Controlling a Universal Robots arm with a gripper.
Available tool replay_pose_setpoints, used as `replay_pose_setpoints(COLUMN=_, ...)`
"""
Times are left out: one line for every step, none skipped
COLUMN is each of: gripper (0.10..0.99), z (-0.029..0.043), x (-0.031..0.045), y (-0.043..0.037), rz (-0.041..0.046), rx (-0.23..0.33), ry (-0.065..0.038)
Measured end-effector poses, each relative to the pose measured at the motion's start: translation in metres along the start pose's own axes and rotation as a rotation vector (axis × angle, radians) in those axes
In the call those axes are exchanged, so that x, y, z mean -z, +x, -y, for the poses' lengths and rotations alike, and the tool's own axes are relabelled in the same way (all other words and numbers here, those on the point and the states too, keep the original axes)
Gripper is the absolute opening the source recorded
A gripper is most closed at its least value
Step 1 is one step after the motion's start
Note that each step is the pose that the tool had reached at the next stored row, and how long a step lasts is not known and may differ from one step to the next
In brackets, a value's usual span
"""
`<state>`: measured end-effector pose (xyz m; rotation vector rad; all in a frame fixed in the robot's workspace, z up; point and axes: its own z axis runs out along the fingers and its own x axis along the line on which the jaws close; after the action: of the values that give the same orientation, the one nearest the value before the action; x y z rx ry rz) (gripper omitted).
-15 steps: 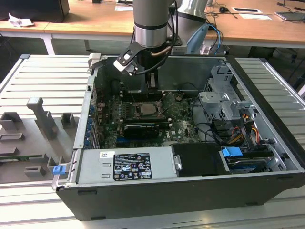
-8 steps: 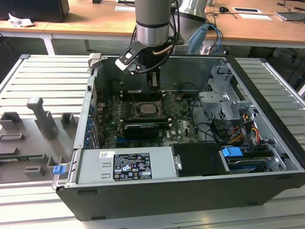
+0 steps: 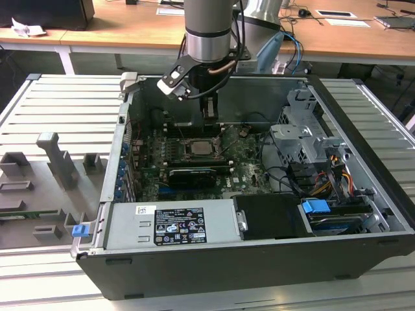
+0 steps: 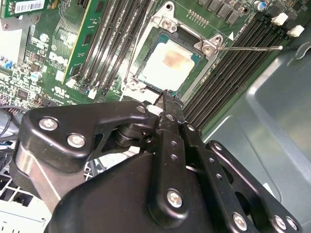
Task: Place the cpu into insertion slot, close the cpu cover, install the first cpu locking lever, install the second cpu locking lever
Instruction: 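Close the cpu cover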
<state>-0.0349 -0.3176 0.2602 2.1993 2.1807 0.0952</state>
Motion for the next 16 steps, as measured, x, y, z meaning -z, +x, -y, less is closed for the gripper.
replay_pose_setpoints(gripper=0.106, z=-0.0001, x=0.0000, y=0.0000, rz=-0.0002, rx=0.000, ry=0.000)
replay_pose_setpoints(gripper=0.106, z=-0.0003, x=0.0000, y=0.0000, rz=-0.0002, rx=0.000, ry=0.000)
replay_pose_setpoints(gripper=0.106, z=-0.0019, x=0.0002, y=0.0000, rz=-0.0001, rx=0.000, ry=0.000)
replay_pose_setpoints(gripper=0.106, z=-0.0080, x=0.0000, y=0.0000, rz=0.0000, rx=-0.001, ry=0.000)
replay_pose_setpoints(gripper=0.106, z=-0.0086, x=0.0057, y=0.0005, rz=-0.0001, rx=-0.002, ry=0.000)
replay_pose_setpoints(gripper=0.106, z=-0.0092, x=0.0065, y=0.0006, rz=-0.0003, rx=-0.002, ry=0.000)
replay_pose_setpoints(gripper=0.106, z=-0.0097, x=0.0066, y=0.0006, rz=-0.0003, rx=-0.002, ry=0.000)
replay_pose_setpoints(gripper=0.106, z=-0.0103, x=0.0066, y=0.0007, rz=-0.0001, rx=-0.002, ry=0.000)
replay_pose_setpoints(gripper=0.106, z=-0.0113, x=0.0066, y=0.0007, rz=-0.0001, rx=-0.002, ry=0.000)
replay_pose_setpoints(gripper=0.106, z=-0.0120, x=0.0066, y=0.0007, rz=-0.0001, rx=-0.002, ry=0.000)
replay_pose_setpoints(gripper=0.106, z=-0.0130, x=0.0065, y=0.0008, rz=-0.0001, rx=-0.002, ry=0.000)
replay_pose_setpoints(gripper=0.106, z=-0.0137, x=0.0065, y=0.0008, rz=-0.0001, rx=-0.002, ry=0.000)
replay_pose_setpoints(gripper=0.106, z=-0.0144, x=0.0064, y=0.0009, rz=0.0000, rx=-0.002, ry=0.000)
replay_pose_setpoints(gripper=0.106, z=-0.0149, x=0.0064, y=0.0009, rz=0.0000, rx=-0.002, ry=0.000)
replay_pose_setpoints(gripper=0.106, z=-0.0156, x=0.0064, y=0.0010, rz=-0.0001, rx=-0.002, ry=0.000)
replay_pose_setpoints(gripper=0.106, z=-0.0160, x=0.0064, y=0.0010, rz=-0.0001, rx=-0.002, ry=0.000)
